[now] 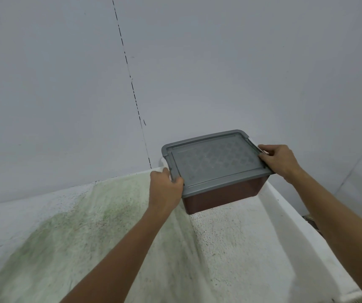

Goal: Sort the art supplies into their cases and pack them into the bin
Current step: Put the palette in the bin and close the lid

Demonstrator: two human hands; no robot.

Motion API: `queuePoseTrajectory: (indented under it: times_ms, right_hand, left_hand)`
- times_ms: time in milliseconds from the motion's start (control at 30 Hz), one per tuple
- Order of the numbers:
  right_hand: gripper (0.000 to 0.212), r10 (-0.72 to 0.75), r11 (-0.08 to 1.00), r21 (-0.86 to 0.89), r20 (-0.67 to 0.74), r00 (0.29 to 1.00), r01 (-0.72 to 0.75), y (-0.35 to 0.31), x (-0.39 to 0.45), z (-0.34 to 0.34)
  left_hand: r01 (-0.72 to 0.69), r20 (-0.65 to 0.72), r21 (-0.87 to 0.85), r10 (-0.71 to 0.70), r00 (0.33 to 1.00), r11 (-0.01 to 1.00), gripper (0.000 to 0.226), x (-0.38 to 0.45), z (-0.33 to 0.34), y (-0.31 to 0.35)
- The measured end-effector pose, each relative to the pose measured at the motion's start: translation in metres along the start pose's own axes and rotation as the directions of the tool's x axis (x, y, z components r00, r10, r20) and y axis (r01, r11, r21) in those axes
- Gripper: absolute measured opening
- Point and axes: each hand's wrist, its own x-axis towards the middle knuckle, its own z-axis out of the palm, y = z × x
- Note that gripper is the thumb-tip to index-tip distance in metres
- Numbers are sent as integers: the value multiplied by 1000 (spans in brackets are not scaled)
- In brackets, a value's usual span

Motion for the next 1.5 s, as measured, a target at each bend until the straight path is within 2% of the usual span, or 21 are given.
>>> queuePoseTrajectory:
  times_ms: [100, 200, 233, 300, 367, 400, 433, 500, 567, 600, 633, 733, 800, 967, 1033, 1167, 1267, 1500]
  right_hand:
    - [41, -27, 996, -78, 52, 998, 31, 0, -3, -1]
    - [45, -34, 997, -59, 117, 993, 41, 4, -8, -4]
    - [46, -40, 997, -66, 138, 990, 49, 5, -9, -5]
    - [48, -62, 988, -126, 176, 982, 85, 4, -9, -6]
    - [50, -80, 967, -221, 223, 971, 130, 0, -9, -7]
    - [52, -78, 955, -259, 244, 967, 142, -2, -9, -8]
    - [53, -77, 949, -277, 259, 963, 150, -4, -10, -8]
    - [56, -79, 955, -258, 263, 962, 149, -6, -17, -6]
    - [61, -92, 971, -194, 225, 970, 137, -6, -27, -1]
    - [66, -88, 980, -156, 202, 975, 120, -6, -32, 2]
    - [73, -89, 986, -123, 186, 979, 113, -8, -37, 5]
    - [94, -65, 996, -42, 201, 977, 75, -14, -51, 10]
    - [101, -71, 997, 0, 240, 968, 73, -20, -62, 15]
    - [106, -152, 988, 80, 264, 952, 135, -45, -96, 45]
    - [110, -166, 985, 97, 262, 951, 145, -56, -110, 63]
    - [119, -181, 978, 153, 265, 947, 144, -81, -148, 106]
    - [127, -182, 971, 201, 277, 943, 128, -107, -185, 143]
    - [125, -227, 956, 249, 293, 929, 155, -178, -270, 233]
  left_hand:
    - [-95, 35, 162, 91, 995, 982, 26, 2, 0, 3]
    - [-174, 100, 303, 150, 984, 937, 25, 6, -6, 4]
    - [-262, 123, 373, 233, 965, 890, 23, 7, -8, 2]
    - [-447, 220, 558, 394, 892, 700, 19, 12, -13, -1]
    - [-535, 404, 659, 352, 844, 529, 23, 14, -16, 0]
    - [-551, 446, 673, 324, 834, 493, 27, 15, -17, 0]
    - [-523, 438, 667, 289, 852, 531, 29, 16, -18, 2]
    - [-395, 379, 592, 189, 906, 703, 41, 14, -19, 6]
    - [-187, 329, 403, 49, 943, 896, 65, 12, -11, 5]
    - [-102, 325, 303, -2, 946, 948, 76, 9, -7, 2]
    - [-76, 318, 240, -4, 948, 968, 84, 6, -5, -1]
    - [-114, 281, 111, 79, 956, 987, 101, 0, -12, -20]
    - [-107, 264, 78, 83, 961, 991, 108, 0, -25, -38]
    - [-122, 202, 17, 116, 972, 992, 91, -10, -67, -71]
    - [-111, 167, 14, 108, 980, 994, 92, -19, -88, -87]
    - [-44, 134, 20, 41, 990, 999, 106, -39, -140, -130]
    - [-7, 108, 12, 6, 994, 1000, 103, -60, -189, -162]
    - [55, 33, 21, -56, 998, 998, 110, -110, -307, -224]
